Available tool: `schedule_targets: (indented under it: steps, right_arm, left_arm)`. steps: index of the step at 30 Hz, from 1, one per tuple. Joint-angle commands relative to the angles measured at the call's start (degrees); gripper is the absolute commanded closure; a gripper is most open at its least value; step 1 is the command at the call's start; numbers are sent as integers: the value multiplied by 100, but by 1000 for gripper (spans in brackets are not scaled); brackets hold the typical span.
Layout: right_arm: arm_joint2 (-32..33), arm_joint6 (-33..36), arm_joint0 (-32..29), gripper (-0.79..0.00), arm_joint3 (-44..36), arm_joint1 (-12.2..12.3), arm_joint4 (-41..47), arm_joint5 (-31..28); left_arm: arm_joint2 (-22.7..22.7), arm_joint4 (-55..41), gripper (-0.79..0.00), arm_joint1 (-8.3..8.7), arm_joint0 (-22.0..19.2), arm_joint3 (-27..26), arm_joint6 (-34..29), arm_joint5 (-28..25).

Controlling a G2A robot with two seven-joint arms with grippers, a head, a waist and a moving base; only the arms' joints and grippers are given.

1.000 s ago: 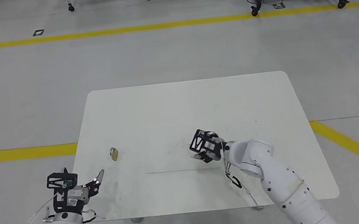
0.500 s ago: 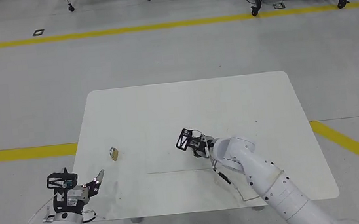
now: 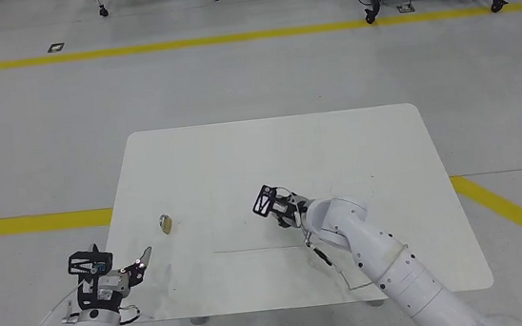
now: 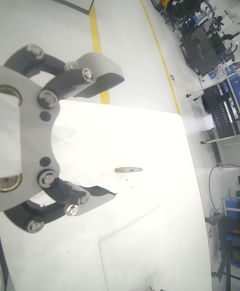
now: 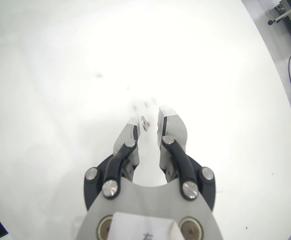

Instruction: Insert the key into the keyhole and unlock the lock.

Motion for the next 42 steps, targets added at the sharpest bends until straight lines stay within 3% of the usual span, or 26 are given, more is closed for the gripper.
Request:
schedule_targets:
  steps: [1,11,13,30,42]
  right_arm:
    - [63,0,-54,-225,-61,22,-28,-35]
    - [-150,273,110,-185,75,-85,-76,47]
    - [-222,322,175,0,151,-120,-86,56]
    - [566,-697,-365,0,-285,105,15,-436]
    - [1353,-1079,-535,0,-82,239,1793,-1516]
  left_arm:
    - [0,0,-785,0,0,0,0,0]
    - [0,0,-785,0,0,0,0,0]
    - [0,0,-785,0,0,0,0,0]
    - [0,0,-785,0,0,0,0,0]
    - [0,0,-785,0,0,0,0,0]
